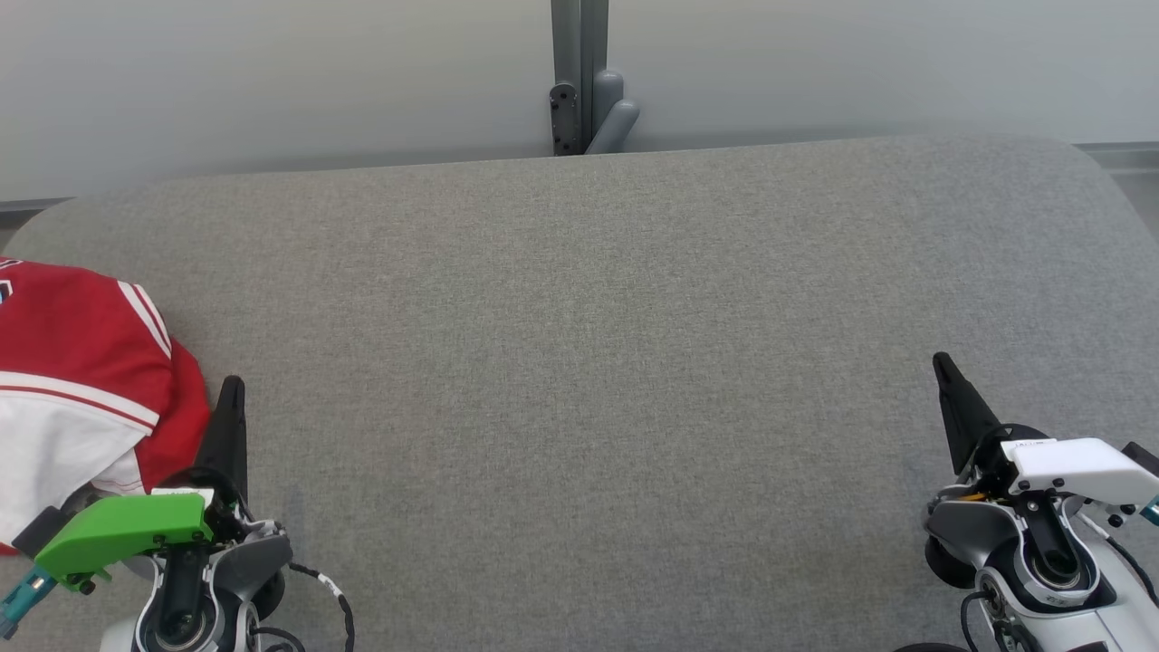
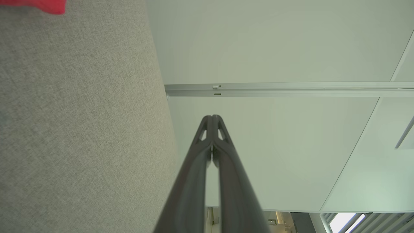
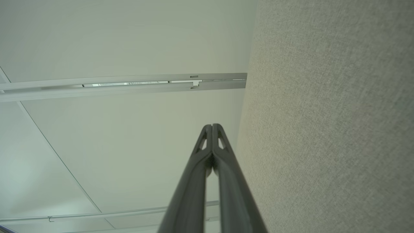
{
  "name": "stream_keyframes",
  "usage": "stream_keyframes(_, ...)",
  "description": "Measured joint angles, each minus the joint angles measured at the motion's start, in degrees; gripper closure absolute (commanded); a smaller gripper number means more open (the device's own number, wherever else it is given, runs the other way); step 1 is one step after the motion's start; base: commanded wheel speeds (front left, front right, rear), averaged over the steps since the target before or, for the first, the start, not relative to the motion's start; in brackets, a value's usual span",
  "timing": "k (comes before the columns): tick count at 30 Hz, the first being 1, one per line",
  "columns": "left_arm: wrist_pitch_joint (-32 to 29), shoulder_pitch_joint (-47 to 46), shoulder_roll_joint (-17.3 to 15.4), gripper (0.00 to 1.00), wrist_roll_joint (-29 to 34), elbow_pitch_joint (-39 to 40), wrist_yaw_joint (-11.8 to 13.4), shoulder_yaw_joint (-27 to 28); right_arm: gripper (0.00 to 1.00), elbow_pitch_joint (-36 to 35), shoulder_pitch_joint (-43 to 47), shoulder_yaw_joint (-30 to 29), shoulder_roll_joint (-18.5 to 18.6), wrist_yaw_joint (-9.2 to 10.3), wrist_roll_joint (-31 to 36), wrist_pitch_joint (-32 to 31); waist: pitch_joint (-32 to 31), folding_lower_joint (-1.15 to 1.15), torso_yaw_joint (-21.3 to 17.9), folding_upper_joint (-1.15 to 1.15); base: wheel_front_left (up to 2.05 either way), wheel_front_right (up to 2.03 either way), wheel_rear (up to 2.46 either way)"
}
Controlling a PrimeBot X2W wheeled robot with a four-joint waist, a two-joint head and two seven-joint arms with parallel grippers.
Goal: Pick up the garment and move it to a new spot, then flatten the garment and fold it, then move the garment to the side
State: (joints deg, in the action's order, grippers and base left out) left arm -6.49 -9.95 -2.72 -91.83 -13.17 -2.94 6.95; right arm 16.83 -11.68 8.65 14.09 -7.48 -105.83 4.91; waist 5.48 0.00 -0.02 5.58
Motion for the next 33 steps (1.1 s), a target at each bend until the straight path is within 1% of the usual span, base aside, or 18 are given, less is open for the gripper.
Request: stream_keyframes(33, 0.0, 0.0, 0.0, 1.00, 0.0, 0.0, 0.0, 0.0, 1.00, -0.8, 0.0, 2.6, 1.9, 0.00, -2.4, 2.0, 0.0, 0.00, 0.0, 0.00, 0.00, 0.00, 0.00)
